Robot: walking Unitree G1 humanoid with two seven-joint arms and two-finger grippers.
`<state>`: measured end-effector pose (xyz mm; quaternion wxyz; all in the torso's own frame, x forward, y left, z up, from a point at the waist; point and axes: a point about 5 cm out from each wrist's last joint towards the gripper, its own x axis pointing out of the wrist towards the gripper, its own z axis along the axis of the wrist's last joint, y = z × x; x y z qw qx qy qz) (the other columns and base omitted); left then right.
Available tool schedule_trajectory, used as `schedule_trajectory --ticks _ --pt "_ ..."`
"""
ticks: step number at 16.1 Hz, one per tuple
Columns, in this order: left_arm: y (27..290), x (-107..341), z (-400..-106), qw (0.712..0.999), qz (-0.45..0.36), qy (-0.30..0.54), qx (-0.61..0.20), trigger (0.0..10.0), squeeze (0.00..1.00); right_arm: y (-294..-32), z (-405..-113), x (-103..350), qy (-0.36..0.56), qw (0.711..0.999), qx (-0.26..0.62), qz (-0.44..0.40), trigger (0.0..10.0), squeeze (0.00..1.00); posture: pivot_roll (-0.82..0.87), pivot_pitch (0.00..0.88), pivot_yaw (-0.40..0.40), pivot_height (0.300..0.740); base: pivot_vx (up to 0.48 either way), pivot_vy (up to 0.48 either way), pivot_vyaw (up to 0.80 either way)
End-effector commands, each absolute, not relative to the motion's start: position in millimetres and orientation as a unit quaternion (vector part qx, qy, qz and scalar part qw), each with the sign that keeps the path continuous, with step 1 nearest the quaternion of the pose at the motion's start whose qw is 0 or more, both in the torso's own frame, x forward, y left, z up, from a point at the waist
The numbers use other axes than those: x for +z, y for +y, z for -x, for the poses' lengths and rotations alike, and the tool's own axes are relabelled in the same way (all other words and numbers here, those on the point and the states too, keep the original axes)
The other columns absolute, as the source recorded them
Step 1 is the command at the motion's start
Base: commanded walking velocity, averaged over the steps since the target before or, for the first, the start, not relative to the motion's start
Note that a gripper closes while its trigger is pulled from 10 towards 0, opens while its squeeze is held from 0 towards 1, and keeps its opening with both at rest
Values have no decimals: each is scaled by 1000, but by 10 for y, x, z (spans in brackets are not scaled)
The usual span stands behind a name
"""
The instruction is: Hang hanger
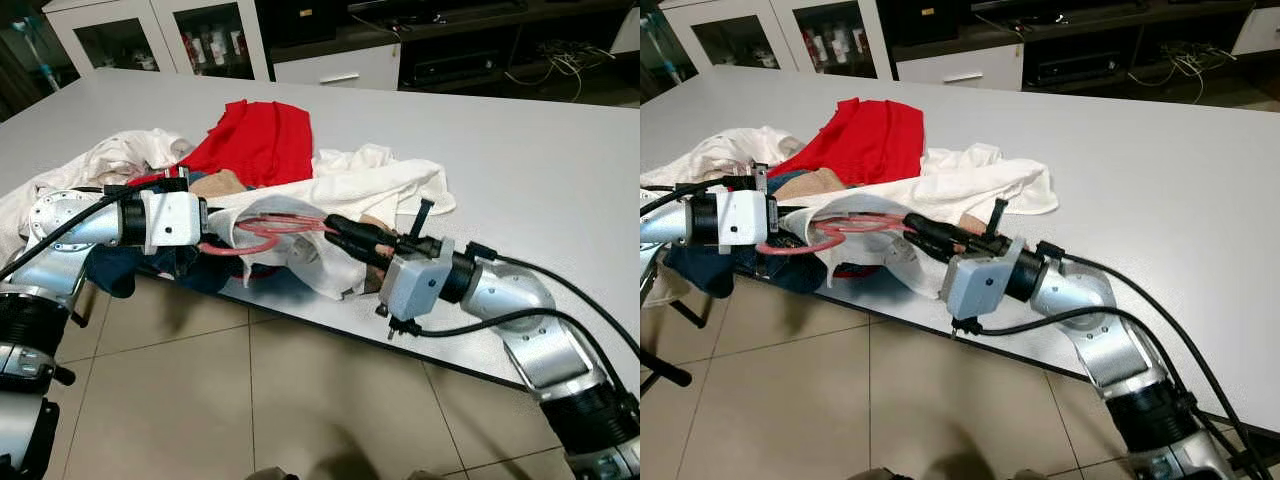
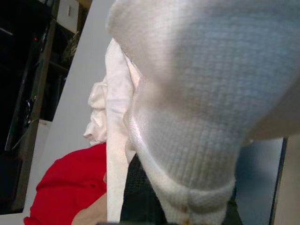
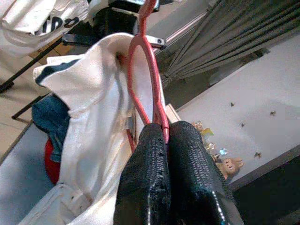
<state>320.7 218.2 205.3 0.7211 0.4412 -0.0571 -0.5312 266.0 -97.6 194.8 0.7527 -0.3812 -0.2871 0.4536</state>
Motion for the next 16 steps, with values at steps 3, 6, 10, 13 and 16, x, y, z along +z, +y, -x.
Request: schedule_trajectory --ticks 3,6,10,13,16 --pt "2179 2050 -3180 712 -443 -49 -543 0 0 -974 -2675 2071 -319 752 438 375 10000 0 -110 0 113 740 0 0 0" --pt "2193 2058 -3181 713 -444 -49 -541 0 0 -985 -2687 2077 -318 756 434 372 10000 0 -110 0 114 740 0 0 0" --pt "2214 2061 -3178 716 -442 -48 -538 0 0 -1001 -2686 2081 -305 768 444 345 10000 1000 -109 0 115 740 0 0 0" --pt "2217 2052 -3183 719 -440 -48 -535 0 0 -1012 -2691 2092 -285 782 453 320 10000 388 -109 0 115 740 0 0 0" --pt "2259 2007 -3200 738 -429 -44 -519 0 0 -1148 -2715 2022 -227 808 460 290 10000 0 -110 0 118 740 0 0 0"
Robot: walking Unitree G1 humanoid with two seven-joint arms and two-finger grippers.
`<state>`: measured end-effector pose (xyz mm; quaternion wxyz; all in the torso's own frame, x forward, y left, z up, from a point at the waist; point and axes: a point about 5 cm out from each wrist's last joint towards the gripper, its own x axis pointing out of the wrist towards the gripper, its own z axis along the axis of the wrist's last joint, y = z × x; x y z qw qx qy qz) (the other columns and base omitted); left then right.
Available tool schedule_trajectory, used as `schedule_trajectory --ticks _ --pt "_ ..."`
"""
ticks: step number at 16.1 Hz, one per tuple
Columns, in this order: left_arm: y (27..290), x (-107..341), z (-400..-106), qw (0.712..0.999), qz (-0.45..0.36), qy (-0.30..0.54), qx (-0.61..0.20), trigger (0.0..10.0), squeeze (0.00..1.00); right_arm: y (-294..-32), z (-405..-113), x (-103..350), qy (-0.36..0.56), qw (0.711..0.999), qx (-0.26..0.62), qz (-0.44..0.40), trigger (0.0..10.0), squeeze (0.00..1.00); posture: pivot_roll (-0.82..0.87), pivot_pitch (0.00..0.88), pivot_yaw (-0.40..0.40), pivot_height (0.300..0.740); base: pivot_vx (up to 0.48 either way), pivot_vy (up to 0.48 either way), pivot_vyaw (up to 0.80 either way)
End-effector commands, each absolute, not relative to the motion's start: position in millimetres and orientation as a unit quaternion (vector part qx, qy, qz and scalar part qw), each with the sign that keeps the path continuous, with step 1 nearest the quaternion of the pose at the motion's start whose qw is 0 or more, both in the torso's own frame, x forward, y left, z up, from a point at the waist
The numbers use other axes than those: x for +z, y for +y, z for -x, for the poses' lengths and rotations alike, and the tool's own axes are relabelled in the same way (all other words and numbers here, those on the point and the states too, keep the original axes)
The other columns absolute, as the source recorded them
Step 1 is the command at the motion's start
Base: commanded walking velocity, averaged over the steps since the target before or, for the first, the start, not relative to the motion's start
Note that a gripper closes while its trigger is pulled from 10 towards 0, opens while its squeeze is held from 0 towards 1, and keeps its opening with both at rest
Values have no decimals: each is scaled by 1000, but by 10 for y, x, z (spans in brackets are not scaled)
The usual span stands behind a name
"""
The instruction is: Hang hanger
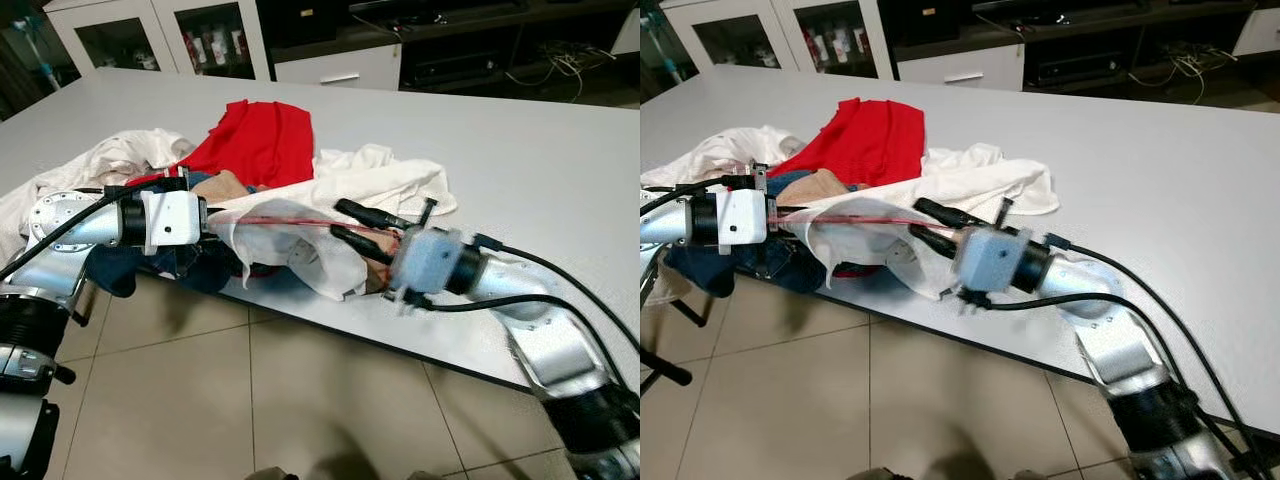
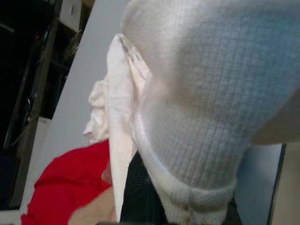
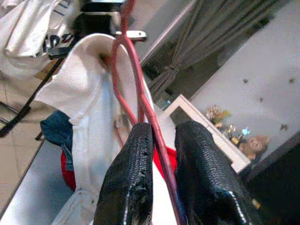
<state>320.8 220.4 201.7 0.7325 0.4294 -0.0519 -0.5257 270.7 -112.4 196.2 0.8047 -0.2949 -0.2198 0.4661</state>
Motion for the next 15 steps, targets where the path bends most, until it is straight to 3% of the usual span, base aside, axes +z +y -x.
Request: schedule_trajectory --ticks 1,3,7,9,10,12,15 --pt "2283 1988 -3208 746 -424 -42 -512 0 0 -1227 -2727 2049 -219 820 452 275 10000 0 -111 0 119 740 0 0 0" --pt "2323 1963 -3226 760 -418 -40 -496 0 0 -1373 -2769 2128 -211 840 430 254 10000 0 -114 0 122 740 0 0 0" --pt "2387 1981 -3297 808 -394 -66 -434 0 0 -1774 -2904 2256 -172 917 342 110 10000 0 -118 0 126 740 0 0 0" --pt "2370 1967 -3307 824 -372 -79 -420 0 0 -1808 -2905 2101 -131 934 328 48 10000 0 -119 0 126 740 0 0 0" --pt "2352 1936 -3306 827 -368 -80 -418 0 0 -1711 -2859 1961 -102 933 346 18 10000 514 -123 0 128 740 0 0 0" --pt "2332 1916 -3326 835 -362 -88 -404 0 0 -1643 -2837 1726 -36 935 349 -53 10000 1000 -121 0 127 740 0 0 0" --pt "2340 1949 -3347 846 -356 -102 -382 0 0 -1521 -2778 1441 37 928 364 -64 10000 1000 -121 0 127 740 0 0 0"
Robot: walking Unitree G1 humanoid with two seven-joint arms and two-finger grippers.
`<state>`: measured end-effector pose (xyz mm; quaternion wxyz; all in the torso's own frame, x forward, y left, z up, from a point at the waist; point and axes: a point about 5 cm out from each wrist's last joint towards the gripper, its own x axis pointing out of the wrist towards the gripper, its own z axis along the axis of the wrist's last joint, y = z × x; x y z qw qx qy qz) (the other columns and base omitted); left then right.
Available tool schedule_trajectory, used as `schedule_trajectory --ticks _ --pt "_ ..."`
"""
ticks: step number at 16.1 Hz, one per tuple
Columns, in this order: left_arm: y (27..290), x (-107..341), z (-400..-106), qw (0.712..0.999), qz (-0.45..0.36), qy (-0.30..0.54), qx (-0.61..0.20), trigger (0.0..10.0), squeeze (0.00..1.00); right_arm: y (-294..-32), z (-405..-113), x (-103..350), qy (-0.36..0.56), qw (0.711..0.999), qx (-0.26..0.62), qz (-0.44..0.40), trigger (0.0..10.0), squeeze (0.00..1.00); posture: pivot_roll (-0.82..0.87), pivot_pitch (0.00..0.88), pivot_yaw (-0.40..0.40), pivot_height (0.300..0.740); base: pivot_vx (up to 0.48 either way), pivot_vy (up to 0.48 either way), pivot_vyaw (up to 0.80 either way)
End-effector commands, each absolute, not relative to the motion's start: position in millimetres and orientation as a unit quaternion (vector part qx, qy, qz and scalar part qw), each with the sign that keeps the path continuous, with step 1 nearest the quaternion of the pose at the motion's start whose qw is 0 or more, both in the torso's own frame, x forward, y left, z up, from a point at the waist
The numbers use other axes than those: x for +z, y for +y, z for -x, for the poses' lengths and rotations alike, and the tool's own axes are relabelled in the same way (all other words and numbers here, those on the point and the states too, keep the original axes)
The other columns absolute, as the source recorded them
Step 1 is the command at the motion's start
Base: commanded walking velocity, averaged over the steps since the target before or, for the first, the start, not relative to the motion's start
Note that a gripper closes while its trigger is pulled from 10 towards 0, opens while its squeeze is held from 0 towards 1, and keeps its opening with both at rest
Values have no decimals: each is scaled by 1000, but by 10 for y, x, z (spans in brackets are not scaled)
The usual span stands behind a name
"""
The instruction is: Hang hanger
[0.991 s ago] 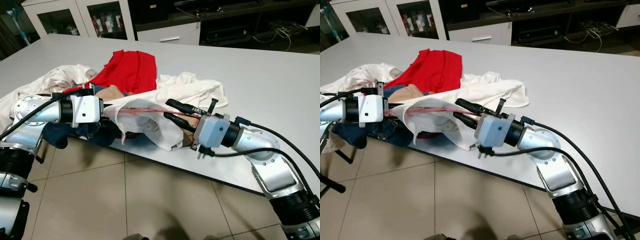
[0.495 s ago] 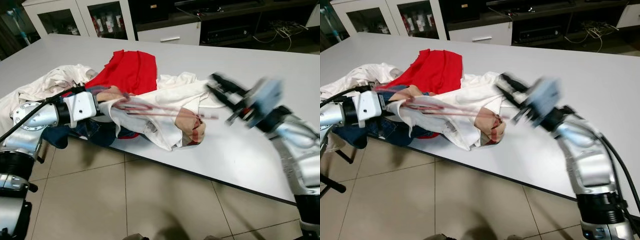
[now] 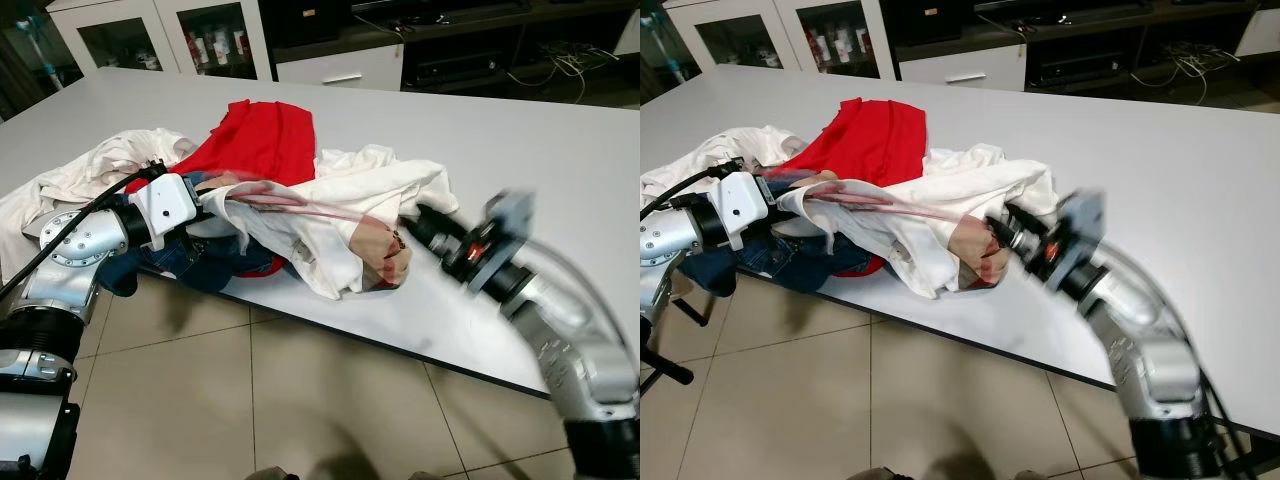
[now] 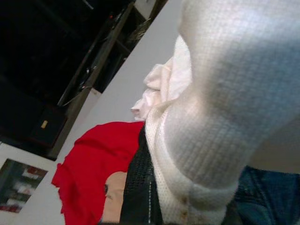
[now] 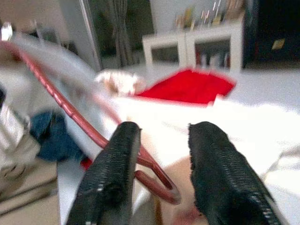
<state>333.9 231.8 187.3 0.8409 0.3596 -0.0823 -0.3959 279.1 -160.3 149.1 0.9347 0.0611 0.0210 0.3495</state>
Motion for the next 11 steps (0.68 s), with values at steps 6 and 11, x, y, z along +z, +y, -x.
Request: schedule_trajectory --ticks 6,11 --pt "2304 1913 -3348 849 -352 -105 -379 0 0 -1943 -3056 1608 -3 971 221 -87 10000 0 -122 0 117 740 0 0 0" --pt "2274 1860 -3334 847 -351 -100 -387 0 0 -2694 -3174 1935 -60 993 49 -90 10000 0 -132 0 115 740 0 0 0"
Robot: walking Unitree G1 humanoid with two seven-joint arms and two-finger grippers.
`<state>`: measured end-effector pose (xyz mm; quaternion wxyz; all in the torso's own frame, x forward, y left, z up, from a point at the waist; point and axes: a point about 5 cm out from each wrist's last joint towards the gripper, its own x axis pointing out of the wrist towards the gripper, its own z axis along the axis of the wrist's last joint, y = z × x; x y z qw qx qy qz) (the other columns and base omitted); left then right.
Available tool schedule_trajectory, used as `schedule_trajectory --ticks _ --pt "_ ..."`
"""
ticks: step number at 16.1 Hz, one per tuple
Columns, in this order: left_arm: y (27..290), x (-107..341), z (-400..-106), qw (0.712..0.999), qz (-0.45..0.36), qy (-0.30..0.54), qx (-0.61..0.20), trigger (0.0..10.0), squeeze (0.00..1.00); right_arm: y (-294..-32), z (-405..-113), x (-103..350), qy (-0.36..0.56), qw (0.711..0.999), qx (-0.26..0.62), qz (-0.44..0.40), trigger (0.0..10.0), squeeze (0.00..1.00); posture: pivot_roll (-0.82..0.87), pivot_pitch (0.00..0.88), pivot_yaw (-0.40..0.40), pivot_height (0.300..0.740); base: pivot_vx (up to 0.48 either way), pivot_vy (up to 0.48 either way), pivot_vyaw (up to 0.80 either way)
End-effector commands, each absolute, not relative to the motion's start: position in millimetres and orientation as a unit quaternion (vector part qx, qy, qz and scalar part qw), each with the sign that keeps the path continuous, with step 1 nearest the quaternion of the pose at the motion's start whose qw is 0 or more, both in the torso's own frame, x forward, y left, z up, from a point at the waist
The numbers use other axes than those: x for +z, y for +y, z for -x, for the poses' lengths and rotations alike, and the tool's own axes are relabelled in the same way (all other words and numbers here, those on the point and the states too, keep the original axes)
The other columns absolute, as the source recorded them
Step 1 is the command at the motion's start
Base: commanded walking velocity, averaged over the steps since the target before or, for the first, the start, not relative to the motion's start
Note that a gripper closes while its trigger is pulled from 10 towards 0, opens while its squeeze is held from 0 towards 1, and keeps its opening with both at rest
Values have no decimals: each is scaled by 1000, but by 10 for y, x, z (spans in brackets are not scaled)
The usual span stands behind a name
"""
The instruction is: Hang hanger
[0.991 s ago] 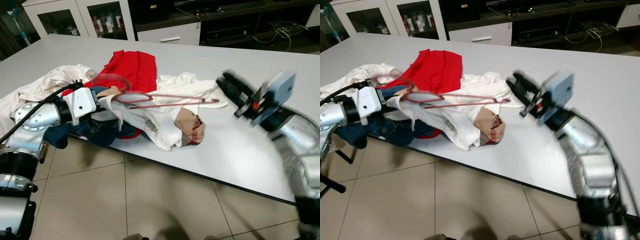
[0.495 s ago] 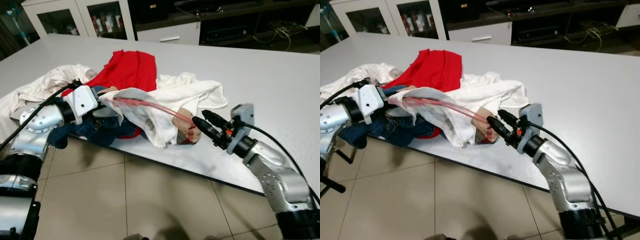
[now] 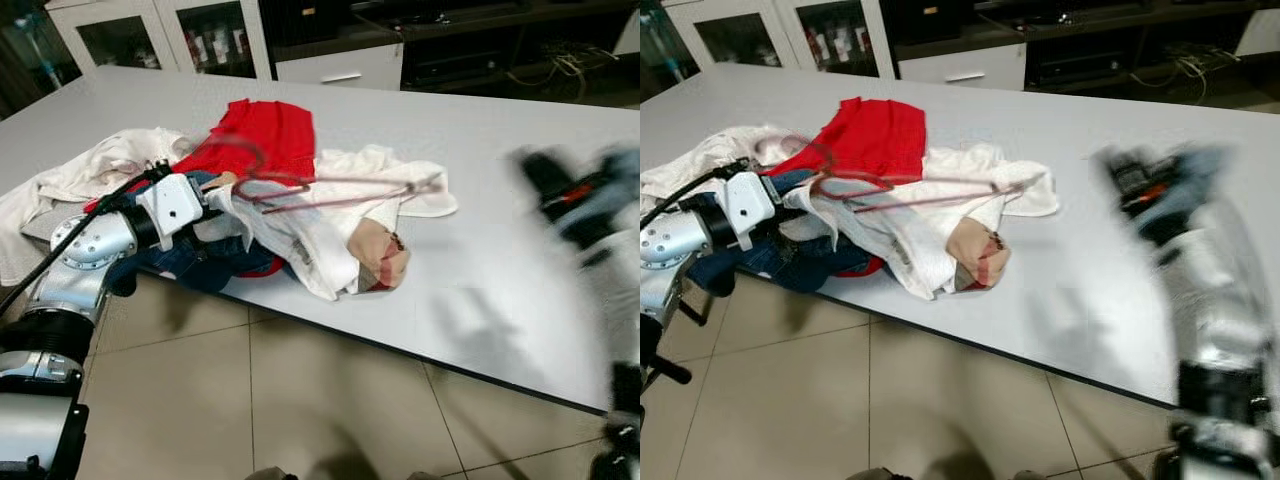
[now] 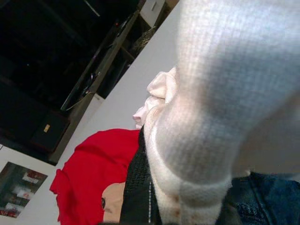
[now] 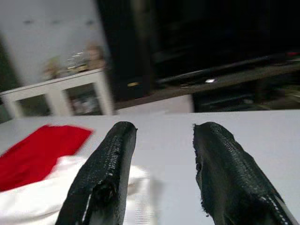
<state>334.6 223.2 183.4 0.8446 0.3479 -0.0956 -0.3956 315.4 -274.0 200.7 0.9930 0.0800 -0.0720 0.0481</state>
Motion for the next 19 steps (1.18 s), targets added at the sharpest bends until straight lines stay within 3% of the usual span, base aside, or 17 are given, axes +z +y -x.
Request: schedule_trajectory --ticks 1,2,3,5,8,9,10,11,17,19 --pt "2273 1859 -3334 847 -351 -101 -387 0 0 -2733 -3166 1870 -44 995 38 -87 10000 0 -132 0 113 740 0 0 0" --pt "2277 1858 -3332 848 -349 -102 -385 0 0 -2581 -3086 1655 9 994 85 -65 10000 831 -133 0 113 740 0 0 0" --pt "2282 1859 -3332 849 -349 -102 -383 0 0 -2374 -3018 1556 32 987 145 -66 10000 1000 -134 0 114 740 0 0 0" --pt "2272 1865 -3344 851 -347 -105 -380 0 0 -2009 -2929 1430 57 969 226 -84 10000 1000 -134 0 114 740 0 0 0" --pt "2236 1871 -3355 852 -343 -110 -379 0 0 -1758 -2911 1393 63 959 259 -96 10000 1000 -133 0 115 740 0 0 0" --pt "2223 1874 -3361 853 -342 -113 -379 0 0 -1642 -2909 1415 59 954 275 -101 10000 392 -132 0 115 740 0 0 0" --pt "2213 1874 -3365 853 -340 -114 -378 0 0 -1580 -2914 1436 56 952 283 -101 10000 133 -132 0 115 740 0 0 0" --pt "2151 1871 -3379 854 -335 -121 -380 0 0 -1377 -2942 1478 53 945 307 -102 10000 0 -130 0 113 740 0 0 0" --pt "2014 1839 -3404 857 -321 -134 -381 0 0 -1004 -2942 1414 71 930 349 -90 10000 0 -129 0 104 740 0 0 0" --pt "1954 1838 -3416 858 -314 -141 -381 0 0 -965 -3004 1306 86 940 324 -65 10000 0 -128 0 101 740 0 0 0"
